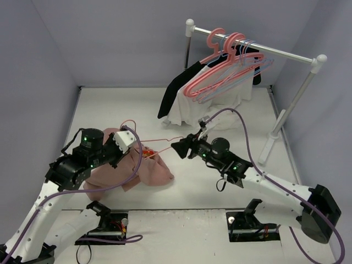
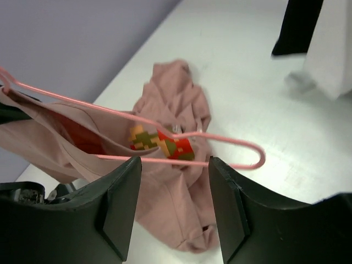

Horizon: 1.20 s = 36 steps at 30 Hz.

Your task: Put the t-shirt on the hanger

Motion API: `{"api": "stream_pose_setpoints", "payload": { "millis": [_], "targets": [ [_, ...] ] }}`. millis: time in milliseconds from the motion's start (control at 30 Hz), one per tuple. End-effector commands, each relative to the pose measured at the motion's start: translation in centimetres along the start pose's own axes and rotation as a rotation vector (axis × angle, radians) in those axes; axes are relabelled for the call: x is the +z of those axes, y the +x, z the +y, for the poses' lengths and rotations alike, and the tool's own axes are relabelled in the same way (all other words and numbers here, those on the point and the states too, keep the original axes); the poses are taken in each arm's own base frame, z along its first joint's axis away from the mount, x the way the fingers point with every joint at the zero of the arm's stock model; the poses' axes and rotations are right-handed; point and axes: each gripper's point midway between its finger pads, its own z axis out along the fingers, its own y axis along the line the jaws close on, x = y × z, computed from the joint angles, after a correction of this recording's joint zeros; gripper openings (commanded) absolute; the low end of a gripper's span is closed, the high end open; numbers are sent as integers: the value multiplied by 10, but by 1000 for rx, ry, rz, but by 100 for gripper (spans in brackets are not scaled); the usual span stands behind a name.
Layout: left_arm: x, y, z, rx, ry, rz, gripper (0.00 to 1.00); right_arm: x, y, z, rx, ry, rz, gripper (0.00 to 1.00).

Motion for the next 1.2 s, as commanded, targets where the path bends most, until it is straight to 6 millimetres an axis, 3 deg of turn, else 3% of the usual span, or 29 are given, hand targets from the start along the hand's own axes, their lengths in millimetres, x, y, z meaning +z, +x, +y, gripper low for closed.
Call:
{"api": "stream_pose_setpoints", "payload": {
  "millis": [0, 33, 233, 300, 467, 600, 833, 1067, 1167],
  "targets": [
    [-5, -3, 18, -97, -160, -39, 0, 14, 15, 12, 142, 49, -6, 49],
    [-7, -2, 17, -100, -162, -44, 0, 18, 15, 15, 169, 65, -14, 49],
    [-9, 10, 20, -173, -215, -15, 0, 49, 66, 31, 287, 162, 40, 55],
    [-11, 18, 25, -198, -255, 22, 0, 58, 91, 40, 265, 167, 80, 55],
    [-9, 23, 20, -203, -240, 33, 0, 81, 116, 66, 155, 23, 123, 57],
    [-13, 22, 21, -197, -248, 23, 0, 88, 122, 62, -27, -32, 135, 58],
    [-12, 20, 21, -196, -243, 24, 0, 89, 105, 42, -261, -103, 129, 59],
    [-5, 15, 20, -203, -213, 42, 0, 98, 112, 47, -332, -300, 195, 51],
    [-4, 12, 22, -203, -215, 43, 0, 97, 117, 61, -340, -413, 224, 47]
  ]
}}
